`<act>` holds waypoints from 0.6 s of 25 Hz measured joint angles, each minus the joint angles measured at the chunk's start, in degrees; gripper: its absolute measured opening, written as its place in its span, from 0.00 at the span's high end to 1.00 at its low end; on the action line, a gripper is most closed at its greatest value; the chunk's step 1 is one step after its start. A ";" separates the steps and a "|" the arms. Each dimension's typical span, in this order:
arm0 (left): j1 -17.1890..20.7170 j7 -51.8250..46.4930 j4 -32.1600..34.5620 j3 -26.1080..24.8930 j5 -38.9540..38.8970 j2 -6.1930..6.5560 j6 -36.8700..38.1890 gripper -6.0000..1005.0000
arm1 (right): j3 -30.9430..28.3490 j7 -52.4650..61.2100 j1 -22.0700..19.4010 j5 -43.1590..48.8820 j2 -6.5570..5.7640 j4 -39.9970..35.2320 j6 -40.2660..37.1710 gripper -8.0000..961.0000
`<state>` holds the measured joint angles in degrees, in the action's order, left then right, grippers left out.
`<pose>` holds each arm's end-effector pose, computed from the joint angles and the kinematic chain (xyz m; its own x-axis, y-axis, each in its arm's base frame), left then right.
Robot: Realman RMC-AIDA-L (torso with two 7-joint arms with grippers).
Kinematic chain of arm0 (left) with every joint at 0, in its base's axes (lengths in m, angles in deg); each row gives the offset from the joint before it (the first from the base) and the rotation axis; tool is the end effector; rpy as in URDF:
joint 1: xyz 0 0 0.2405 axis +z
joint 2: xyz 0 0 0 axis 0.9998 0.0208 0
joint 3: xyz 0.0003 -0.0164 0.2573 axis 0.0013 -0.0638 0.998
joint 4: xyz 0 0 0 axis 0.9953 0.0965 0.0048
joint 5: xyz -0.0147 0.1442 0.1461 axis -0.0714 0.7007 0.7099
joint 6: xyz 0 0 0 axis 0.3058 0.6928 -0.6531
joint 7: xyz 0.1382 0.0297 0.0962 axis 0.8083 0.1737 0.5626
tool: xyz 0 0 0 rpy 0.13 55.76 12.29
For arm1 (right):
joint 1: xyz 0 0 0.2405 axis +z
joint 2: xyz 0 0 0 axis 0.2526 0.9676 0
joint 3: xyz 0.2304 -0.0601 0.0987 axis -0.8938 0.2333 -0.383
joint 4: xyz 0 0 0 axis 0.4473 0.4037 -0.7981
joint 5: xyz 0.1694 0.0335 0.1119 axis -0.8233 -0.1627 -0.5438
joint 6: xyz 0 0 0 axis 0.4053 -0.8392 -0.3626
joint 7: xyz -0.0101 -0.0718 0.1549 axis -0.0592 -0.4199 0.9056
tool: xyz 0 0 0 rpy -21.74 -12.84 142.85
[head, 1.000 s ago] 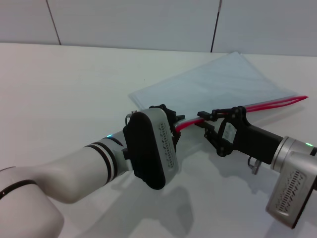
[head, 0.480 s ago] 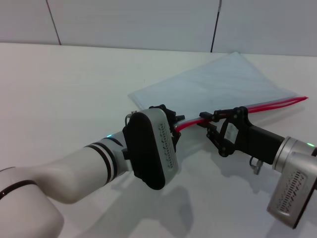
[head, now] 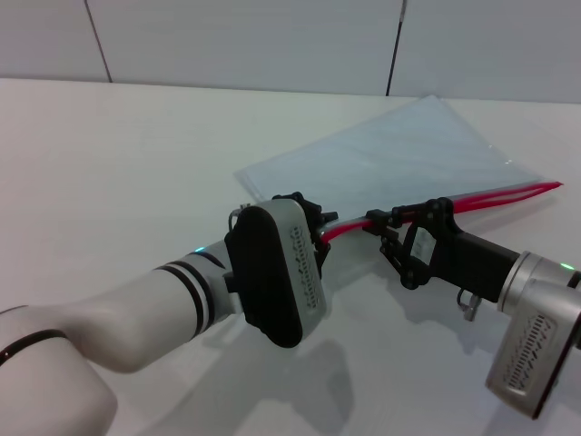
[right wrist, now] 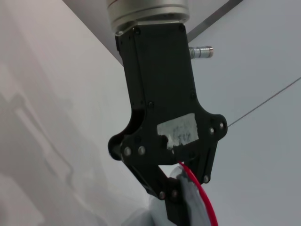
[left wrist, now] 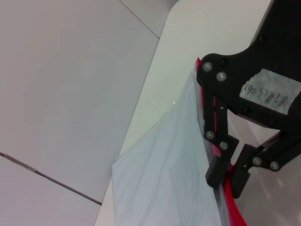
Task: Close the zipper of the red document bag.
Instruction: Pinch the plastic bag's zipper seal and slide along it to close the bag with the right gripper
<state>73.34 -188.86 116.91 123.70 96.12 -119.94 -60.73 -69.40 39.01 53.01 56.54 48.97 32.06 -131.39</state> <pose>-0.1808 0.3341 -0.1305 0.9463 -0.2808 -0.1604 -0.3085 -0.6351 -0.7082 0.2451 0.3523 -0.1093 0.8096 0.5864 0.0263 0.4329 -0.5661 -0.7015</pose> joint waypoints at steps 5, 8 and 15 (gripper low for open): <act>-0.09 0.00 -0.11 0.00 0.00 0.00 0.00 0.95 | 0.10 0.00 0.11 0.00 0.00 0.10 0.60 0.91; -0.09 0.00 -0.11 0.00 0.00 0.00 0.00 0.95 | 0.09 0.00 0.08 0.00 0.00 0.09 0.62 0.92; -0.20 -0.04 -0.10 0.00 0.00 0.00 -0.02 0.95 | -2.98 -0.26 -0.45 -2.82 -0.02 -1.48 1.16 0.92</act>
<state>73.13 -188.90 116.81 123.70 96.12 -119.94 -60.75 -72.38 38.75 52.57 53.72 48.95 30.58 -130.23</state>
